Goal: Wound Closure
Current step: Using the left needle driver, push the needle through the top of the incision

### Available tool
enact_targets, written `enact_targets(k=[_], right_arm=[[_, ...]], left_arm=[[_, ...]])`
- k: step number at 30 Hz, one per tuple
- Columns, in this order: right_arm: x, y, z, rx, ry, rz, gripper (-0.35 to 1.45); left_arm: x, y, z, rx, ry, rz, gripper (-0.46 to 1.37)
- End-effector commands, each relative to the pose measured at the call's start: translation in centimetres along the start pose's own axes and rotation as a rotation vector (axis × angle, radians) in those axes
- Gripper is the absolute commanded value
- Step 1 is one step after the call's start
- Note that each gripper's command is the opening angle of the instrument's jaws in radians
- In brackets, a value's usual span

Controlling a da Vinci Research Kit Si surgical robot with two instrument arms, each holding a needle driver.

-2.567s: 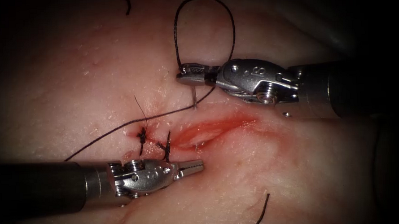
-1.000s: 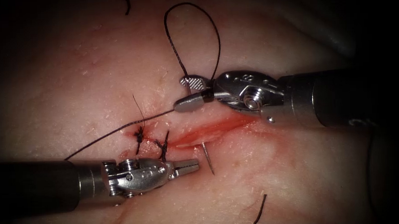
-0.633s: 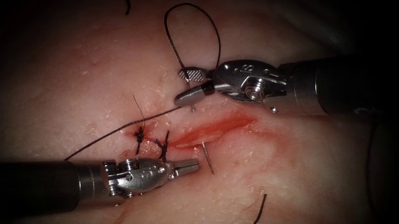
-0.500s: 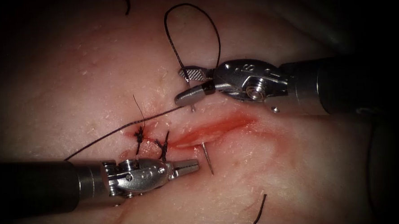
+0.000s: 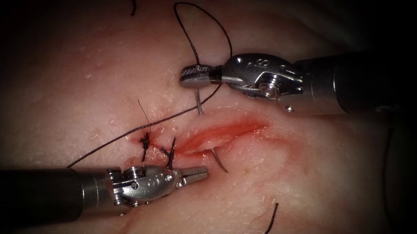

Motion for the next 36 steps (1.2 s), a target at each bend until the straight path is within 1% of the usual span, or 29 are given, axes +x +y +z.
enact_targets(k=[1, 4, 6, 9, 13, 18, 20, 23, 28, 32, 34, 35, 36], right_arm=[[0.02, -0.02, 0.0, -0.026, -0.018, 0.093, -0.35], [-0.06, -0.08, 0.0, -0.043, -0.057, 0.212, -0.35], [-0.13, -0.13, 0.01, -0.055, -0.093, 0.232, -0.35], [-0.23, -0.19, 0.02, -0.03, -0.13, 0.256, -0.35], [-0.46, -0.35, 0.1, 0.027, -0.181, 0.305, -0.35], [-0.69, -0.5, 0.18, 0.047, -0.231, 0.36, -0.35], [-0.75, -0.53, 0.19, 0.057, -0.236, 0.387, -0.35], [-0.78, -0.53, 0.19, 0.066, -0.236, 0.424, -0.35], [-0.79, -0.44, 0.19, 0.091, -0.209, 0.418, -0.35], [-0.81, -0.43, 0.14, 0.083, -0.233, 0.42, -0.35], [-0.8, -0.41, 0.13, 0.099, -0.221, 0.35, -0.35], [-0.8, -0.41, 0.13, 0.101, -0.218, 0.344, -0.35], [-0.82, -0.38, 0.12, 0.116, -0.198, 0.312, -0.35]], left_arm=[[0.0, 0.0, -0.01, -0.004, -0.001, 0.0, -0.35], [0.0, 0.0, -0.01, -0.004, -0.001, 0.0, -0.35], [0.0, 0.0, -0.01, -0.004, -0.001, 0.0, -0.35], [0.0, 0.0, -0.01, -0.004, -0.001, 0.0, -0.35], [0.01, 0.0, 0.0, -0.006, 0.001, -0.001, -0.35], [0.01, 0.01, 0.0, -0.005, 0.0, -0.002, -0.35], [0.02, 0.01, -0.01, -0.005, 0.0, -0.002, -0.35], [0.03, 0.02, -0.01, -0.006, 0.0, -0.003, -0.35], [0.03, 0.02, -0.02, -0.009, 0.002, -0.003, -0.35], [0.03, 0.02, -0.03, -0.009, 0.002, 0.003, -0.35], [0.03, 0.03, -0.03, -0.009, 0.002, 0.009, -0.35], [0.03, 0.03, -0.03, -0.009, 0.001, 0.009, -0.35], [0.04, 0.04, -0.03, -0.011, 0.003, 0.015, -0.35]])
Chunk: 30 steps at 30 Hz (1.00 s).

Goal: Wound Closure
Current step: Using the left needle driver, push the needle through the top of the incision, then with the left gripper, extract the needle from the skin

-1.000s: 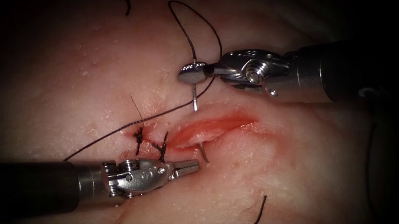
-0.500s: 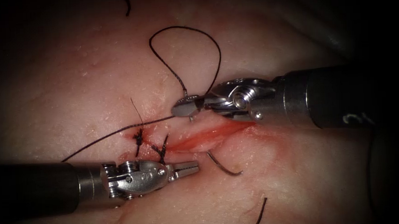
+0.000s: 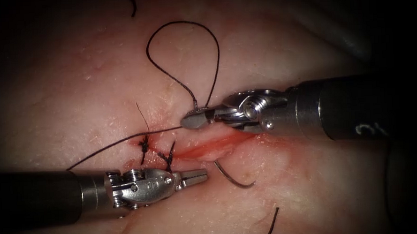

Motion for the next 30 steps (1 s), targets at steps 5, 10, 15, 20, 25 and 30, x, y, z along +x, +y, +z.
enact_targets(k=[5, 10, 15, 20, 25, 30], right_arm=[[0.05, 0.12, -0.07, 0.016, 0.049, -0.187, 0.27], [0.21, 0.36, -0.17, -0.043, 0.099, -0.322, 1.01], [0.27, 0.56, -0.31, -0.048, 0.138, -0.338, 1.05], [0.25, 0.62, -0.39, -0.056, 0.139, -0.347, 1.01], [0.21, 0.64, -0.45, -0.069, 0.144, -0.347, 0.95], [0.18, 0.68, -0.52, -0.092, 0.154, -0.337, 0.87]], left_arm=[[0.05, 0.08, -0.01, -0.014, 0.049, 0.052, -0.35], [0.22, 0.1, -0.06, 0.004, 0.137, 0.172, 0.26], [0.45, 0.17, -0.14, 0.075, 0.216, 0.309, 0.51], [0.61, 0.32, -0.14, 0.096, 0.24, 0.39, 0.72], [0.7, 0.37, -0.05, 0.087, 0.261, 0.416, 0.76], [0.75, 0.36, 0.05, 0.096, 0.258, 0.437, 0.81]])
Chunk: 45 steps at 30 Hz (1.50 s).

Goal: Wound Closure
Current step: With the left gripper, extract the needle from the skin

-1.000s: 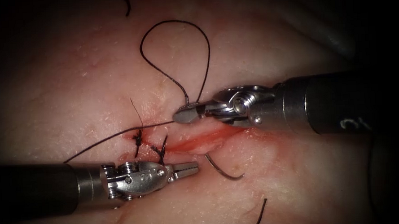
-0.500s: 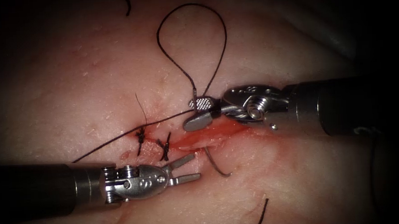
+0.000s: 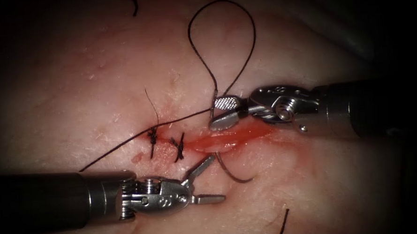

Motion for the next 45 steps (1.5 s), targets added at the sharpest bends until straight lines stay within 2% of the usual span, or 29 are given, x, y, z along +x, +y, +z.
enact_targets(k=[1, 10, 14, 18, 19, 20, 22, 29, 35, 37, 38, 39, 41, 42, 44, 45], right_arm=[[0.0, 0.01, -0.01, -0.006, 0.002, 0.003, 0.86], [-0.06, 0.0, -0.06, -0.012, 0.007, 0.003, 0.66], [-0.08, -0.01, -0.05, -0.012, 0.011, 0.002, 0.58], [-0.11, -0.02, -0.05, -0.012, 0.015, 0.0, 0.5], [-0.12, -0.02, -0.04, -0.012, 0.015, -0.001, 0.49], [-0.13, -0.02, -0.04, -0.012, 0.016, -0.002, 0.46], [-0.15, -0.02, -0.04, -0.012, 0.016, -0.002, 0.42], [-0.15, -0.03, -0.04, -0.013, 0.017, -0.003, 0.23], [-0.16, -0.04, -0.04, -0.012, 0.02, -0.003, 0.07], [-0.17, -0.04, -0.03, -0.013, 0.021, -0.004, 0.06], [-0.17, -0.04, -0.02, -0.013, 0.021, -0.004, 0.08], [-0.18, -0.04, 0.0, -0.014, 0.022, -0.005, 0.14], [-0.2, -0.05, 0.03, -0.015, 0.024, -0.006, 0.38], [-0.21, -0.05, 0.04, -0.016, 0.027, -0.025, 0.41], [-0.24, -0.06, 0.07, -0.018, 0.024, -0.05, 0.39], [-0.26, -0.07, 0.09, -0.019, 0.021, -0.081, 0.21]], left_arm=[[0.0, -0.01, 0.02, 0.01, -0.004, 0.003, 0.81], [0.01, 0.01, 0.25, -0.008, -0.035, 0.017, 0.75], [0.01, 0.08, 0.36, -0.017, -0.051, 0.022, 0.63], [0.0, 0.13, 0.42, -0.061, -0.081, 0.01, 0.43], [0.0, 0.13, 0.43, -0.068, -0.086, -0.002, 0.26], [0.0, 0.12, 0.43, -0.073, -0.089, -0.013, -0.02], [-0.02, 0.11, 0.42, -0.086, -0.094, -0.055, -0.35], [-0.09, 0.04, 0.28, -0.138, -0.127, -0.17, -0.35], [-0.03, -0.02, 0.02, -0.152, -0.126, -0.328, -0.35], [0.03, -0.03, -0.04, -0.192, -0.084, -0.412, -0.35], [0.08, -0.04, -0.07, -0.233, -0.041, -0.457, -0.35], [0.12, -0.05, -0.09, -0.264, -0.012, -0.497, -0.35], [0.25, -0.07, -0.16, -0.325, 0.04, -0.584, -0.35], [0.28, -0.08, -0.17, -0.34, 0.049, -0.609, -0.35], [0.4, -0.11, -0.22, -0.389, 0.076, -0.712, -0.35], [0.46, -0.12, -0.24, -0.411, 0.083, -0.754, -0.35]])
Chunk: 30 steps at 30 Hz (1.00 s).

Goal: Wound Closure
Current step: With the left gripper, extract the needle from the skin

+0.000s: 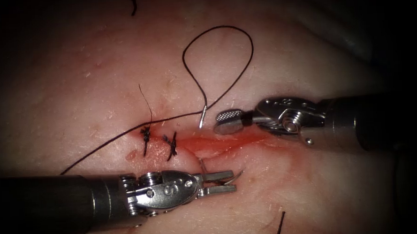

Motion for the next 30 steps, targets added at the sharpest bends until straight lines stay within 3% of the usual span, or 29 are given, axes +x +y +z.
enact_targets(k=[1, 3, 4, 9, 13, 17, 22, 23, 24, 26, 27, 28, 29, 30], right_arm=[[-0.03, 0.0, 0.01, -0.003, -0.01, -0.025, 0.07], [-0.07, -0.02, 0.03, -0.01, -0.036, -0.064, -0.32], [-0.09, -0.02, 0.03, -0.012, -0.044, -0.065, -0.35], [-0.17, -0.02, 0.03, -0.017, -0.054, -0.101, -0.35], [-0.21, -0.02, 0.05, -0.012, -0.054, -0.116, -0.35], [-0.23, -0.02, 0.06, -0.009, -0.057, -0.124, -0.35], [-0.26, -0.02, 0.07, -0.01, -0.062, -0.132, -0.35], [-0.26, -0.02, 0.07, -0.01, -0.062, -0.132, -0.35], [-0.27, -0.02, 0.08, -0.01, -0.062, -0.139, -0.35], [-0.29, -0.03, 0.08, -0.01, -0.064, -0.141, -0.35], [-0.32, -0.03, 0.09, -0.01, -0.066, -0.144, -0.35], [-0.34, -0.04, 0.09, -0.01, -0.066, -0.145, -0.35], [-0.35, -0.04, 0.1, -0.01, -0.065, -0.146, -0.35], [-0.37, -0.05, 0.1, -0.01, -0.068, -0.149, -0.35]], left_arm=[[0.05, 0.04, -0.01, -0.047, 0.006, -0.063, -0.35], [0.17, 0.09, -0.05, -0.086, 0.025, -0.161, -0.35], [0.21, 0.1, -0.07, -0.096, 0.032, -0.19, -0.35], [0.52, 0.13, -0.24, -0.185, 0.098, -0.444, -0.35], [0.72, 0.15, -0.35, -0.232, 0.088, -0.608, -0.35], [0.75, 0.26, -0.39, -0.277, 0.066, -0.741, -0.35], [0.76, 0.32, -0.43, -0.335, 0.049, -0.777, -0.35], [0.76, 0.33, -0.43, -0.342, 0.052, -0.75, -0.35], [0.76, 0.34, -0.44, -0.348, 0.069, -0.634, -0.35], [0.76, 0.35, -0.45, -0.352, 0.117, -0.338, -0.35], [0.76, 0.38, -0.48, -0.343, 0.154, -0.11, -0.35], [0.75, 0.4, -0.5, -0.304, 0.165, 0.012, -0.35], [0.75, 0.42, -0.52, -0.279, 0.168, 0.075, -0.35], [0.75, 0.46, -0.56, -0.217, 0.163, 0.19, -0.35]])
